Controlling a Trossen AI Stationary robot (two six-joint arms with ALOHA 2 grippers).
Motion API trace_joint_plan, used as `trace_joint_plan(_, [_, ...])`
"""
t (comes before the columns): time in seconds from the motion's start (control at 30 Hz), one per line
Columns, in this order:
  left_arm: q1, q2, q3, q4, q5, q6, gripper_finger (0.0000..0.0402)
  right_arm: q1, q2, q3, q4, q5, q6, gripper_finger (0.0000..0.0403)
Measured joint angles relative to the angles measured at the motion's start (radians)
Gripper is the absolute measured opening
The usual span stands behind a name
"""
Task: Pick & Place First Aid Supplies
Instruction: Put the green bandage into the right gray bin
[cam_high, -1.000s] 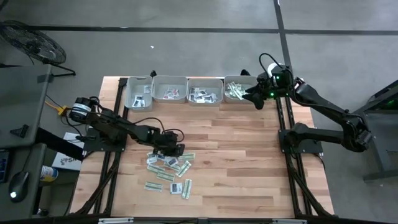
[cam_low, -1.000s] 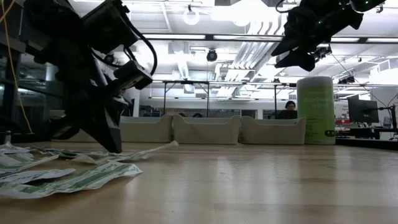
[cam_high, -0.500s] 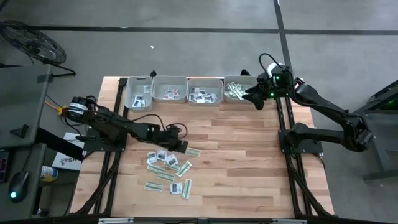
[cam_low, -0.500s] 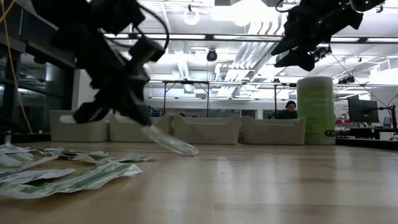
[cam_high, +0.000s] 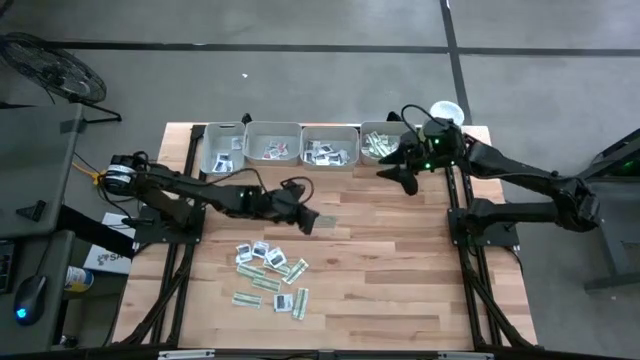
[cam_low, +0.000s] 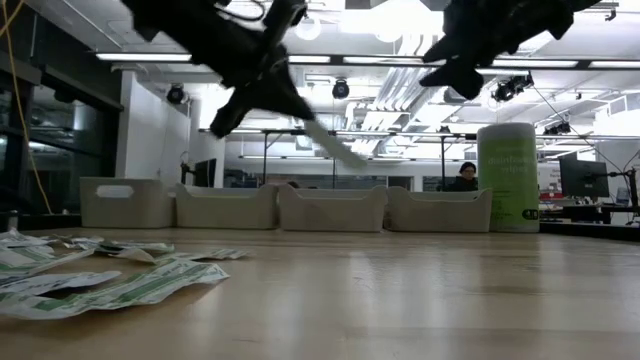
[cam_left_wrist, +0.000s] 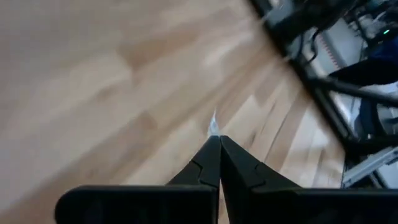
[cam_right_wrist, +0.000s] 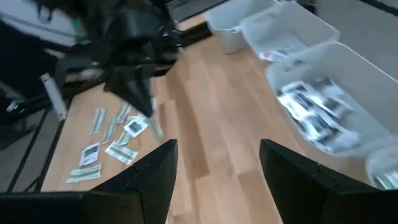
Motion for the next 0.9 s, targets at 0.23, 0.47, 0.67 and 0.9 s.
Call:
trace_joint_plan(0.23, [0.065, -0.001, 0.127, 0.001, -0.002, 0.179, 0.0000, 0.118, 0.066, 0.000, 0.088, 0.016, -0.031, 0.0222])
trace_joint_plan(0.47, [0.121, -0.002, 0.230, -0.014, 0.067, 0.302, 0.0000, 0.179, 0.122, 0.000, 0.117, 0.034, -0.033, 0.0222])
trace_joint_plan(0.67, [0.145, -0.003, 0.277, -0.081, 0.094, 0.363, 0.0000, 0.212, 0.147, 0.000, 0.148, 0.041, -0.033, 0.0222])
trace_joint_plan(0.9, [0.149, -0.003, 0.300, -0.086, 0.111, 0.398, 0.0000, 0.223, 0.195, 0.000, 0.217, 0.050, -0.026, 0.0222])
